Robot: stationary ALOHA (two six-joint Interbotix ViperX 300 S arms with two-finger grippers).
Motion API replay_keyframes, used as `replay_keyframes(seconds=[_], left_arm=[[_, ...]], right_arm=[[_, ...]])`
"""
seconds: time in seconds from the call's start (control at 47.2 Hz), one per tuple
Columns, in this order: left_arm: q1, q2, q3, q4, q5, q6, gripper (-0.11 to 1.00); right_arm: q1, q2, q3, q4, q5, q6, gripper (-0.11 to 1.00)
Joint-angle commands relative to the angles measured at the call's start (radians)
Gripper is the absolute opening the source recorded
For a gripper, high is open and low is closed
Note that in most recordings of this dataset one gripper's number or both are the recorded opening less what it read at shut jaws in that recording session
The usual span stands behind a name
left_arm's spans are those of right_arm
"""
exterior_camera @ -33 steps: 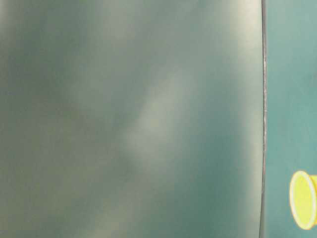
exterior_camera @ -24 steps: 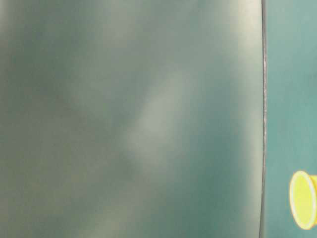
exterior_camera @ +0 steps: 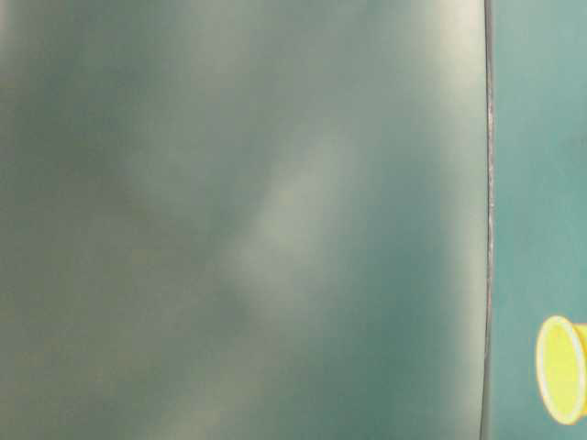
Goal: Lift the orange cup with left arm.
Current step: 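Open the left gripper at its rest position beside the orange cup, then move the open left gripper rightward toward the orange cup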
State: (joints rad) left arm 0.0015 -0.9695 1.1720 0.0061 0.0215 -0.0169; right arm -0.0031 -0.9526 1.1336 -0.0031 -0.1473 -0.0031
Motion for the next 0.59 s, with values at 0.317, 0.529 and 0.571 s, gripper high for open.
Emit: replay_keyframes(seconds=[0.317,0.529,0.571], left_arm=[[0.0,0.072,-0.017,0.002,0.029,-0.005,0.02],[0.0,0.132,-0.015,0.003,0.017,-0.006,0.32],[0.0,0.144,-0.015,0.003,0.012,-0.006,0.38]], right_arm=[[-0.002,0.008,-0.029,0.0,0.0,0.003,0.0],[-0.002,0.009,-0.029,0.0,0.002,0.003,0.0],[-0.002,0.009,-0.028,0.0,0.002,0.003,0.0]])
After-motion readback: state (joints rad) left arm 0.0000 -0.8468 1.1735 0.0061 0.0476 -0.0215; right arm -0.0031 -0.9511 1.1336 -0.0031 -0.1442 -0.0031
